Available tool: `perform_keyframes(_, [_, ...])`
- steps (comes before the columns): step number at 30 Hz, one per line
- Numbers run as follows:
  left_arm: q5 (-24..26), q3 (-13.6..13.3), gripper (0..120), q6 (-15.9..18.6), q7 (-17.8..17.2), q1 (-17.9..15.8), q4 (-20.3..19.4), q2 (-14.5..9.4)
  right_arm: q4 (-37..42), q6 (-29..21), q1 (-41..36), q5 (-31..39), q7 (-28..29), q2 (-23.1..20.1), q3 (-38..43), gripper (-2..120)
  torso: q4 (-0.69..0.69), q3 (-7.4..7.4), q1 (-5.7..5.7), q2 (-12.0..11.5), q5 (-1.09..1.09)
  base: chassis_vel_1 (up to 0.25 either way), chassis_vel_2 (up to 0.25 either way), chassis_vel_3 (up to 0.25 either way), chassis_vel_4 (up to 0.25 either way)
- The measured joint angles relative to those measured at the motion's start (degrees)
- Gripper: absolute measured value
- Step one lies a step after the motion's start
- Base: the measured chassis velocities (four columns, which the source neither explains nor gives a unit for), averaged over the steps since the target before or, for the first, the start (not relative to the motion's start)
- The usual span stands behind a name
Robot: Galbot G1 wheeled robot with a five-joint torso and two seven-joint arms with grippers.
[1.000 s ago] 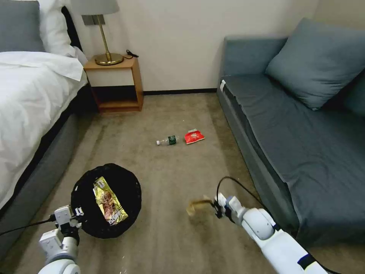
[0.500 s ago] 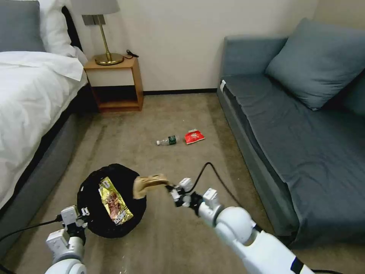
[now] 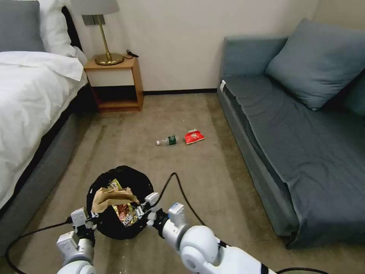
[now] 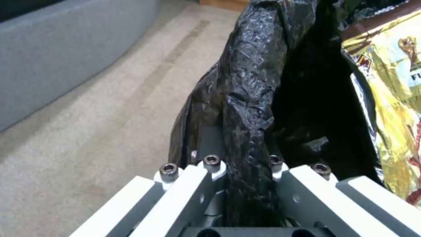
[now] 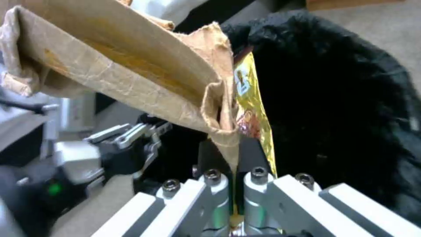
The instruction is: Pick up the trash bin, then pick up the garbage on the floor and place it into the trash bin.
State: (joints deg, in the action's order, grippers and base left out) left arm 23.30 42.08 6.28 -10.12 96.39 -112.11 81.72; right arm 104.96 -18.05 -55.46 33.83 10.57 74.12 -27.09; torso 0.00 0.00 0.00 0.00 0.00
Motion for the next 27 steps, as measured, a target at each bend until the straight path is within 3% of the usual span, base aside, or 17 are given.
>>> perform_keyframes(9, [0.33,-0.03,3,0.12,0.8,0.29,-0.58,0.2,-7.51,-0.1,3.65,-2.95,2.78,4.3,-1.28,2,0.0,0.0,0.0,0.0,0.0,0.0,0.0,0.0,0.0])
perform_keyframes(12, [1.09,0.02,3,0.15,0.82,0.05,-0.62,0.12,-9.29,-0.48,4.17,-4.88,4.0,4.54,-1.66,16,0.0,0.0,0.0,0.0,0.0,0.0,0.0,0.0,0.0])
perform_keyframes(16, [1.24,0.01,3,0.16,0.82,-0.18,-0.62,0.12,-10.83,-1.03,4.51,-7.41,5.04,4.91,-1.93,25,0.0,0.0,0.0,0.0,0.0,0.0,0.0,0.0,0.0])
perform_keyframes(18, [1.35,-0.04,3,0.17,0.81,-0.4,-0.62,0.12,-12.75,-1.08,4.75,-11.44,5.93,5.41,-2.07,37,0.0,0.0,0.0,0.0,0.0,0.0,0.0,0.0,0.0])
perform_keyframes(20, [1.4,-0.04,3,0.17,0.77,-0.42,-0.62,0.07,-12.94,-1.01,4.75,-11.86,6.01,5.44,-2.07,39,0.0,0.0,0.0,0.0,0.0,0.0,0.0,0.0,0.0])
perform_keyframes(27, [2.51,0.59,3,0.18,0.05,-0.77,-0.44,-0.48,-10.73,0.08,4.5,-12.35,5.62,4.11,-1.92,70,0.0,0.0,0.0,0.0,0.0,0.0,0.0,0.0,0.0])
